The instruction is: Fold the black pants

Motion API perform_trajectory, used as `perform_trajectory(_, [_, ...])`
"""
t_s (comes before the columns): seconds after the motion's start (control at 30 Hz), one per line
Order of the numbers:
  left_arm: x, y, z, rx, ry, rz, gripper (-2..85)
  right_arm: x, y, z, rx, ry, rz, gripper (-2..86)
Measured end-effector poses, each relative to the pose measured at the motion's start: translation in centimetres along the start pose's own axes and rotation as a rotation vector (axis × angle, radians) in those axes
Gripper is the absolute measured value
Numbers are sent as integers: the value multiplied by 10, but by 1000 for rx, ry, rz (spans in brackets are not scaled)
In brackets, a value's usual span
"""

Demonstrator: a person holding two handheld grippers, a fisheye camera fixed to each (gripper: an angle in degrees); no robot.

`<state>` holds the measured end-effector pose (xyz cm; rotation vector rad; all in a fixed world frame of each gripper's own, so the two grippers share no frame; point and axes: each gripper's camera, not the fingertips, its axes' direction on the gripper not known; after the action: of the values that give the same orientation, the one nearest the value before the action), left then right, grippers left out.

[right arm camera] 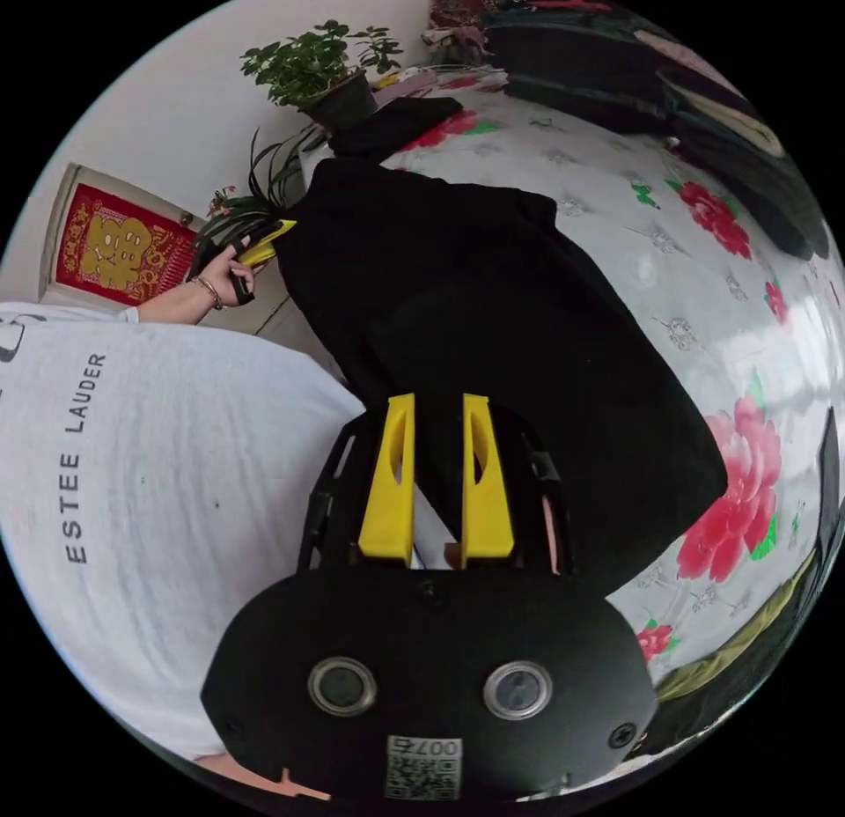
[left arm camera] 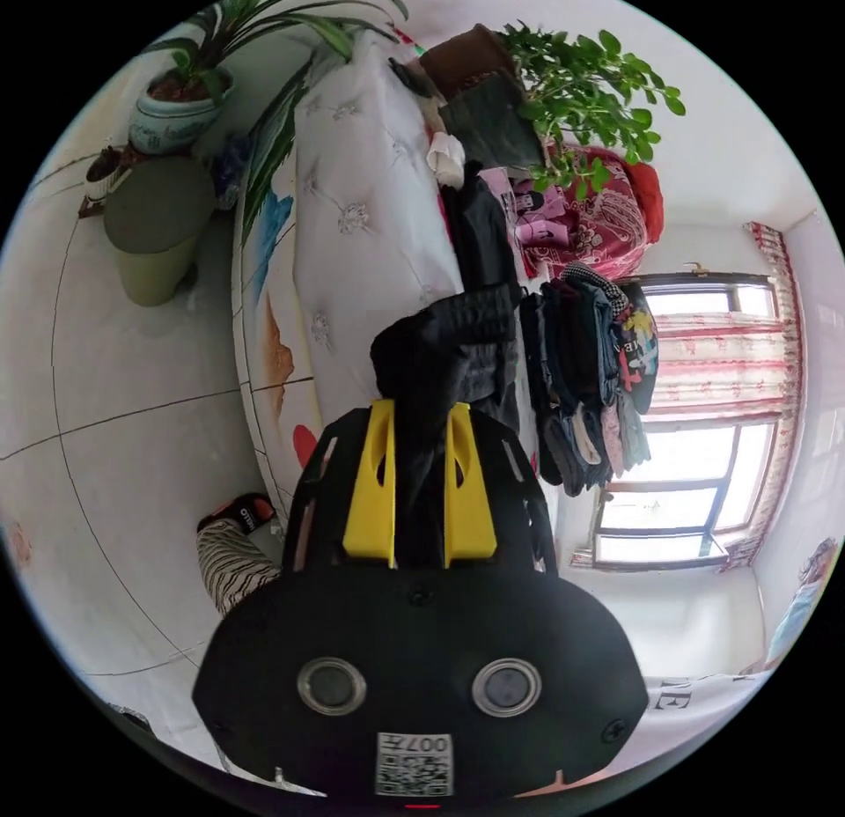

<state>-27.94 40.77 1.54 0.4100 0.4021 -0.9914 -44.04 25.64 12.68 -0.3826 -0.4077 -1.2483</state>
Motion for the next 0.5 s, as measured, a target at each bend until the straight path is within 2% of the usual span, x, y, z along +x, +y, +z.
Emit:
perform_trajectory(0.03, [6,1,0,3,-1,20,80,-2,-1,19,-99,51,-22,67])
perform_trajectory(0.13, [46,8,4,4,16,173,77,-14,9,28,-27,146,-101,72])
perform_trajectory(0.2, [89,16,13,-21,57,325,75,-10,7,26,-23,118,-59,73])
perform_trajectory(0.33, [175,46,38,-112,99,631,74,23,11,9,18,-98,162,78])
perform_trajectory(0.5, [307,166,93,-358,234,1219,75,63,89,-50,365,-49,450,86])
